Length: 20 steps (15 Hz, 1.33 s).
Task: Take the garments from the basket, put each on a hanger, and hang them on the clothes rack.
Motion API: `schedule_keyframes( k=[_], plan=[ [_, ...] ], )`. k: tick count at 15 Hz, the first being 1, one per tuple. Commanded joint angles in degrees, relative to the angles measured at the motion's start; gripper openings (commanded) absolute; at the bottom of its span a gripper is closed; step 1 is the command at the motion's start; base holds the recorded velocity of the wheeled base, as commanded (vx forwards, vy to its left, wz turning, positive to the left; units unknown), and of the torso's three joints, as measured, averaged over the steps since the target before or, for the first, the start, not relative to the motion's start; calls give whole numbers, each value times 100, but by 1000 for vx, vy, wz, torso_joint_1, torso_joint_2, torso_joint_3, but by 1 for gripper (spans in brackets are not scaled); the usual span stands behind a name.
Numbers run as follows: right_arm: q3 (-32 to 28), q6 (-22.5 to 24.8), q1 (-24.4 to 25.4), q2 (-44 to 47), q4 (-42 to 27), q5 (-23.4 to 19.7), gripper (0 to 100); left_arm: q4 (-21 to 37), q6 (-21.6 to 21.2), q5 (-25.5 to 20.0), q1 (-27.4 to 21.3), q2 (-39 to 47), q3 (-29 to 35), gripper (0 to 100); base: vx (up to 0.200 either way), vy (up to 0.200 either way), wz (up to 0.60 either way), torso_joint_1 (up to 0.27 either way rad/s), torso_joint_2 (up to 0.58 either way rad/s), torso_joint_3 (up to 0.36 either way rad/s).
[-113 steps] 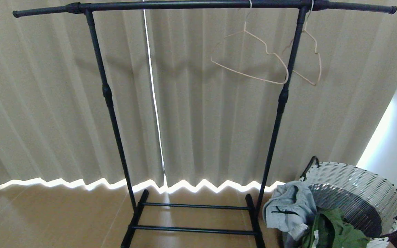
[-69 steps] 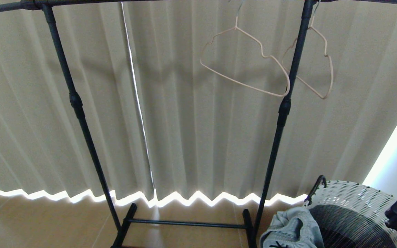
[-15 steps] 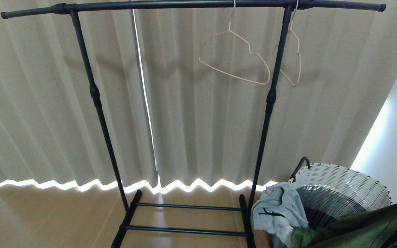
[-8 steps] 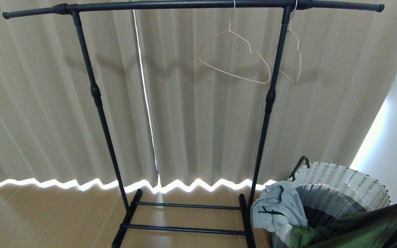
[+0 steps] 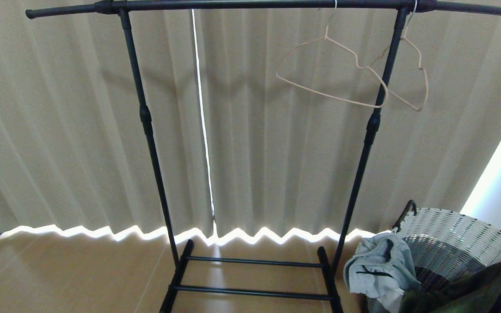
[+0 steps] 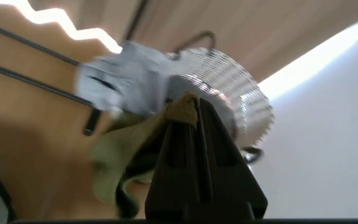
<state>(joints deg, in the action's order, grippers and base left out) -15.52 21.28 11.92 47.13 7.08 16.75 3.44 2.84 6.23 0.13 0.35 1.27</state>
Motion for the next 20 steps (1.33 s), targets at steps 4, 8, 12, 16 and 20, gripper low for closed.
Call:
schedule_keyframes(
  k=[4,8,12,16,20],
  plan=[
    [-100,7,29,33,4,-603,0,-1,-187,27,4,9,-13,100,0,0,0,0,0,0],
    [-452,7,188,51,-5,-1271,0,-10,-653,-122,4,9,-13,100,0,0,0,0,0,0],
    [-927,-10,1040,156,-5,-1394,0,-80,-741,-1308,4,-9,23,100,0,0,0,0,0,0],
    [-1612,-37,1207,815,12,-1411,0,-405,-653,-2337,-31,378,787,100,0,0,0,0,0,0],
    [-2254,-494,1207,1281,92,-1411,0,-713,-644,-2715,-110,3076,2317,100,0,0,0,0,0,0]
  ],
)
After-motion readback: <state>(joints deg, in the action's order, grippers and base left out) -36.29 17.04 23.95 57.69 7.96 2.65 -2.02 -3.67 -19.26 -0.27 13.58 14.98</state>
